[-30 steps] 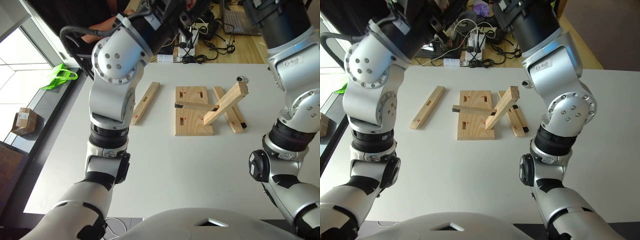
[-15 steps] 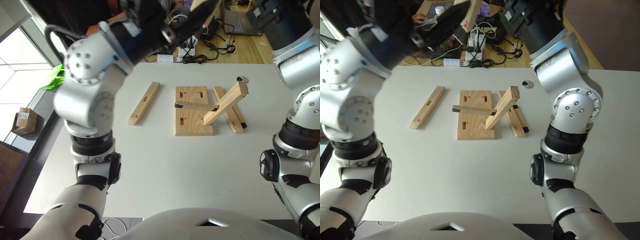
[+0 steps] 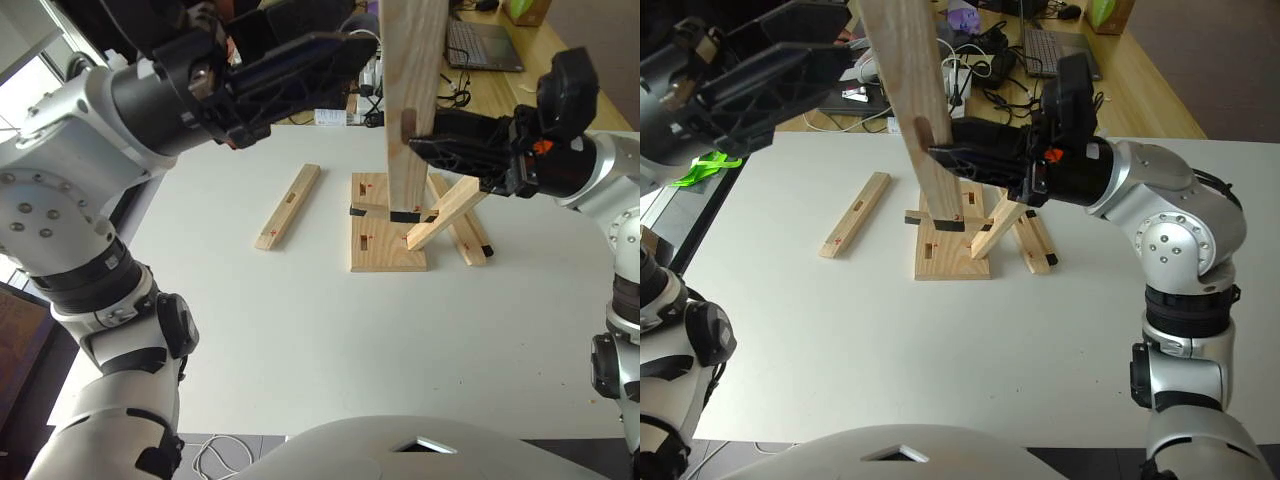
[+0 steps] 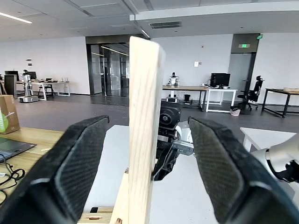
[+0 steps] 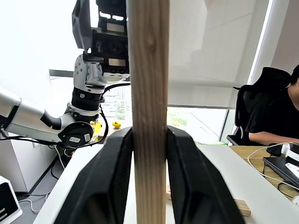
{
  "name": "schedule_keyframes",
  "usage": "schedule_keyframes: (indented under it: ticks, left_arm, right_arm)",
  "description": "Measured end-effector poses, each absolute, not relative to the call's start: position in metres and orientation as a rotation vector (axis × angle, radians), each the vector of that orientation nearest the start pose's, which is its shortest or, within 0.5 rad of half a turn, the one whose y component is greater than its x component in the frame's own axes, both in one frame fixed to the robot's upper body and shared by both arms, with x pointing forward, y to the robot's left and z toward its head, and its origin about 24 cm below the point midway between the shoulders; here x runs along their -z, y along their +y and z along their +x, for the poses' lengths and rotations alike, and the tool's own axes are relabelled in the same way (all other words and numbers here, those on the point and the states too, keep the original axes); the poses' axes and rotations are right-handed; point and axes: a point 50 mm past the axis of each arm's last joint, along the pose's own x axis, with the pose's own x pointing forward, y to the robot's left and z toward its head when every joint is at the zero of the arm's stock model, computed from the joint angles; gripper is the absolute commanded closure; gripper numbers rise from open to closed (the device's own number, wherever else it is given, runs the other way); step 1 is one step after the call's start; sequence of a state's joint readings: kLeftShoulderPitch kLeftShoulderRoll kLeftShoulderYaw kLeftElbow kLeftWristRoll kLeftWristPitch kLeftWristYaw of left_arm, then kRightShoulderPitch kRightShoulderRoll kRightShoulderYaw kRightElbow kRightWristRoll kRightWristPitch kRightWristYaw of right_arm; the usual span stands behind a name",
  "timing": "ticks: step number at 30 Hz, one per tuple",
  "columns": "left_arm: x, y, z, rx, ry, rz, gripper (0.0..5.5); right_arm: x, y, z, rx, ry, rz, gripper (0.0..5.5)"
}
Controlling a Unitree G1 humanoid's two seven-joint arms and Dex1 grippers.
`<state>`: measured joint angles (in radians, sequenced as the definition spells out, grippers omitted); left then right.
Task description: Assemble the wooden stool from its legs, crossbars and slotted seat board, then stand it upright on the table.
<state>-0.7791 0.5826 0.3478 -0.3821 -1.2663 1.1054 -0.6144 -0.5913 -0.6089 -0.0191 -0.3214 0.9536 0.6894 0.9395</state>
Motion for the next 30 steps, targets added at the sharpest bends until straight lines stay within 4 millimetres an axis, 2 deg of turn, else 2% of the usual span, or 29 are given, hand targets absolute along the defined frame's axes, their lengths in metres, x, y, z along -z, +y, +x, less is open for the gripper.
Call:
schedule_keyframes:
  ticks: [4,9,10,13,17,30]
  left_arm:
    - [-0.294,0.142,0.237,1.359,-0.152,-0.148,2.35]
    - [-0.276,0.130,0.233,1.384,-0.080,-0.139,2.35]
    - [-0.273,0.129,0.232,1.386,-0.074,-0.138,2.53]
    - [-0.276,0.129,0.231,1.393,-0.106,-0.155,2.96]
    - [-0.280,0.131,0.227,1.442,-0.137,-0.203,2.96]
    - [-0.265,0.131,0.226,1.457,-0.087,-0.212,2.96]
  right_arm:
    - [-0.234,-0.126,0.250,-1.526,-0.143,0.027,4.54]
    - [-0.225,-0.119,0.244,-1.551,-0.111,0.031,4.54]
    - [-0.224,-0.118,0.244,-1.555,-0.102,0.032,4.54]
    - [-0.223,-0.116,0.242,-1.562,-0.100,0.024,4.54]
    - [-0.221,-0.115,0.242,-1.560,-0.085,0.015,4.54]
    - [-0.224,-0.108,0.243,-1.540,-0.071,0.029,4.54]
